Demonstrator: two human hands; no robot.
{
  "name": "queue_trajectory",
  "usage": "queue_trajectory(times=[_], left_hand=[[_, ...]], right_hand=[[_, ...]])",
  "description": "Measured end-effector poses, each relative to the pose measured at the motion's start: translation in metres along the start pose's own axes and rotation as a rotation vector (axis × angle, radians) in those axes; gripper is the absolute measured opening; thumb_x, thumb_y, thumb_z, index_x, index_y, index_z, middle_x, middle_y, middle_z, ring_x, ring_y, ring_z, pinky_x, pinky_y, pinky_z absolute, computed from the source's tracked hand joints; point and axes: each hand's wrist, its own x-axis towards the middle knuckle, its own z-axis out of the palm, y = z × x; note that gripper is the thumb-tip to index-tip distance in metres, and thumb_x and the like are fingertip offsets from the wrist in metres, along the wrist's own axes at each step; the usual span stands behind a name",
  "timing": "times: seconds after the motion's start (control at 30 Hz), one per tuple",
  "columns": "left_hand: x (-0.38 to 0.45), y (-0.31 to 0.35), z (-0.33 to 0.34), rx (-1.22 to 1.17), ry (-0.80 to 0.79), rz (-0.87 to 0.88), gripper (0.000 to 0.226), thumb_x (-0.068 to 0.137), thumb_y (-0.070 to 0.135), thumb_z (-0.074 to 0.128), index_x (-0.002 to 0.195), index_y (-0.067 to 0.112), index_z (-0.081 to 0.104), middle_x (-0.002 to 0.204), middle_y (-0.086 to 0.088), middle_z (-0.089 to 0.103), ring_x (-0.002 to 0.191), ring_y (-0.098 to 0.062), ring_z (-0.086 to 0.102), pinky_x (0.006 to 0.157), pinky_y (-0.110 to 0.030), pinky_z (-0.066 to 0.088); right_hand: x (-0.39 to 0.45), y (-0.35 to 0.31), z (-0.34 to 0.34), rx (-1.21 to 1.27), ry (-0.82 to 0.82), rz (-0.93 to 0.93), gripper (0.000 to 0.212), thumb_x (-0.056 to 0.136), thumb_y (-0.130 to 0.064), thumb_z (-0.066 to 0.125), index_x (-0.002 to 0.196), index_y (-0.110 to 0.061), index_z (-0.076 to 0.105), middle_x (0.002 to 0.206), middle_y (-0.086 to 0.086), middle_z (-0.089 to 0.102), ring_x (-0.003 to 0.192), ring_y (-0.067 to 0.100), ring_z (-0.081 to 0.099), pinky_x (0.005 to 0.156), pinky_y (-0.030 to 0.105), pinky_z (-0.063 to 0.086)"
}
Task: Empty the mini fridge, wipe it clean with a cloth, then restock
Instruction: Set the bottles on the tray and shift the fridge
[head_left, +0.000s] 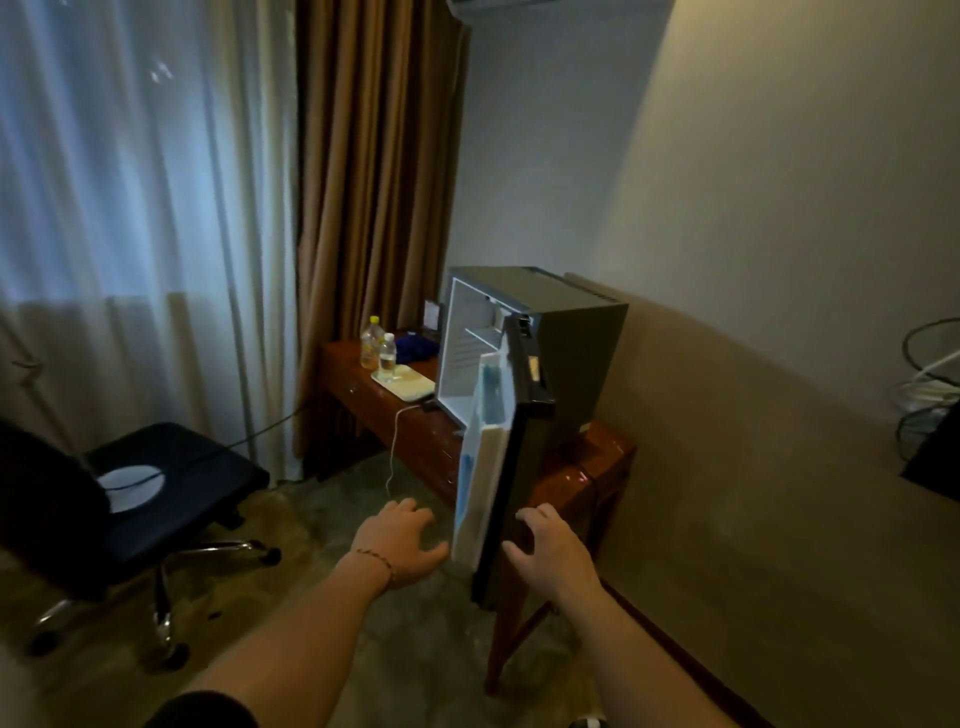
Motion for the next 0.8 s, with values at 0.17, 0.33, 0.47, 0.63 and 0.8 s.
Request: queue_trajectory(times=[0.17, 0.33, 0.47, 0.63, 0.8], left_hand=[[-0.005, -0.070, -0.010, -0.031, -0.006, -0.060, 0.060, 0.085, 0.069, 0.045, 0.133, 0.033, 0.053, 0.123, 0.005, 0.053, 0.113, -0.014, 0.050, 0.091, -0.034, 0.051], [0.010, -0.123, -0.018, -0.042, 0.013, -0.097, 0.057, 0.087, 0.067, 0.046, 0.132, 0.033, 0.052, 0.124, 0.005, 0.052, 0.114, -0.013, 0.049, 0.091, -0.032, 0.050], [0.045, -0.159, -0.021, -0.063, 0.014, -0.111, 0.055, 0.088, 0.066, 0.046, 0.131, 0.033, 0.052, 0.125, 0.006, 0.051, 0.114, -0.012, 0.048, 0.090, -0.031, 0.050], [0.106, -0.199, -0.029, -0.070, 0.029, -0.100, 0.053, 0.088, 0.065, 0.047, 0.129, 0.032, 0.054, 0.119, 0.007, 0.050, 0.108, -0.012, 0.048, 0.088, -0.030, 0.050], [0.185, -0.251, -0.053, -0.042, 0.038, -0.156, 0.057, 0.087, 0.065, 0.049, 0.134, 0.033, 0.050, 0.127, 0.006, 0.049, 0.113, -0.012, 0.048, 0.089, -0.031, 0.050]], right_hand=[[0.024, -0.078, 0.042, -0.031, -0.026, -0.068, 0.048, 0.094, -0.042, 0.065, 0.137, -0.025, 0.052, 0.128, -0.008, 0.048, 0.119, 0.013, 0.054, 0.094, 0.030, 0.053], [0.058, -0.124, 0.070, -0.004, -0.068, -0.115, 0.047, 0.095, -0.041, 0.063, 0.138, -0.025, 0.052, 0.126, -0.009, 0.049, 0.113, 0.008, 0.052, 0.093, 0.023, 0.047], [0.106, -0.138, 0.086, -0.007, -0.112, -0.127, 0.044, 0.095, -0.042, 0.063, 0.135, -0.027, 0.053, 0.124, -0.011, 0.047, 0.109, 0.005, 0.050, 0.093, 0.025, 0.049], [0.192, -0.139, 0.101, -0.007, -0.079, -0.113, 0.043, 0.096, -0.039, 0.062, 0.136, -0.025, 0.051, 0.123, -0.011, 0.046, 0.108, 0.005, 0.047, 0.091, 0.022, 0.044], [0.295, -0.153, 0.109, 0.001, -0.078, -0.123, 0.045, 0.096, -0.040, 0.062, 0.136, -0.024, 0.051, 0.126, -0.007, 0.047, 0.113, 0.010, 0.051, 0.091, 0.023, 0.045]])
